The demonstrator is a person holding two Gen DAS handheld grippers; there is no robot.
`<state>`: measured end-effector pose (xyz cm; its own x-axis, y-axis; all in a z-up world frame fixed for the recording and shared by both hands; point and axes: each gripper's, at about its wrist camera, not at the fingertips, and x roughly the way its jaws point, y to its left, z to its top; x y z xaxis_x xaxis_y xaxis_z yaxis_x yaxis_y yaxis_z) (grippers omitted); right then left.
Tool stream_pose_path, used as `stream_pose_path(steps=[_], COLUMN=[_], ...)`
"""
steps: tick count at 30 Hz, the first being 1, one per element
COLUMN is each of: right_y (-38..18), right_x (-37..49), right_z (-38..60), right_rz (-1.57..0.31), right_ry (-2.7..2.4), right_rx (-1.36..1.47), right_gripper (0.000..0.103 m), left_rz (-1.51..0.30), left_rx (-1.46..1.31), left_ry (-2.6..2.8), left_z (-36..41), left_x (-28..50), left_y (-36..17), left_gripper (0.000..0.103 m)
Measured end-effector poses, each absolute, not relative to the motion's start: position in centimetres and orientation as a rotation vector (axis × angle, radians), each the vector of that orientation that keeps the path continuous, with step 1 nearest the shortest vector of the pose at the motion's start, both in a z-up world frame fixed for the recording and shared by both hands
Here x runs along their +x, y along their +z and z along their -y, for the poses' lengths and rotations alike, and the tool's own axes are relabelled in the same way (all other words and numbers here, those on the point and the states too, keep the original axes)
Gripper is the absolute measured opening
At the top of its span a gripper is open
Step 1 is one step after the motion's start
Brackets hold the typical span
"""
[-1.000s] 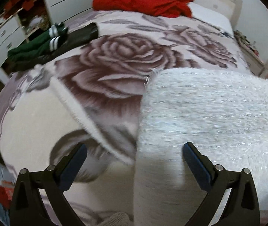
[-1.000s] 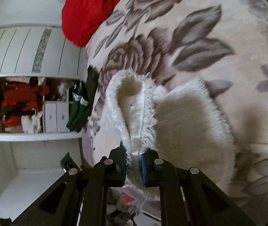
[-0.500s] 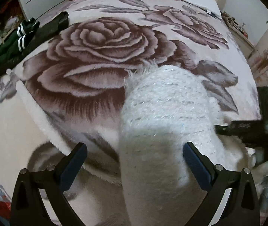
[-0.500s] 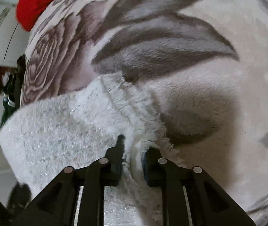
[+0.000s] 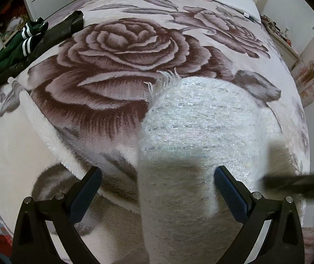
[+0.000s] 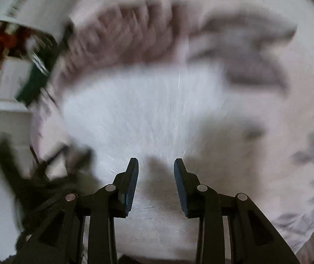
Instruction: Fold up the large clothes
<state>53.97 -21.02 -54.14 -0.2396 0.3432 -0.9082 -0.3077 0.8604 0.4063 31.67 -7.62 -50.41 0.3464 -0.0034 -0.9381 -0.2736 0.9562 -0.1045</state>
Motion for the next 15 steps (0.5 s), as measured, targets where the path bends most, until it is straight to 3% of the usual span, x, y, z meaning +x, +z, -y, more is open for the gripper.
stream_pose_path(steps=[7, 12, 13, 14, 15], right_y=[-57.3, -53.6, -52.4, -51.2, -50.1], right_x=[54.0, 55.1, 55.3, 55.6, 55.8], right_z=[18.8, 20.1, 21.2, 22.6, 24.5], right_rz=[-1.725, -1.748, -1.731, -1.703, -1.657], right_ry=[0.594, 0.695, 0.727, 0.741, 0.74], right_rx=[-0.029, 0.06, 0.104, 0.145, 0.179], right_gripper=[0.034, 0.036, 0.041, 0.06, 0.071], left_rz=[-1.272, -1.236, -1.219, -1.204, -1.192], left_rx=[-0.261, -0.277, -0.282, -0.297, -0.325], left_ry=[0.193, 0.229, 0.238, 0.244, 0.242], left_z=[7.0, 6.6, 6.3, 6.1, 5.7], left_x=[30.9, 29.5, 28.8, 28.2, 27.5], left_y=[-52.0, -48.9, -48.0, -47.4, -46.9], left_gripper=[0.103, 0.103, 0.103, 0.103, 0.103])
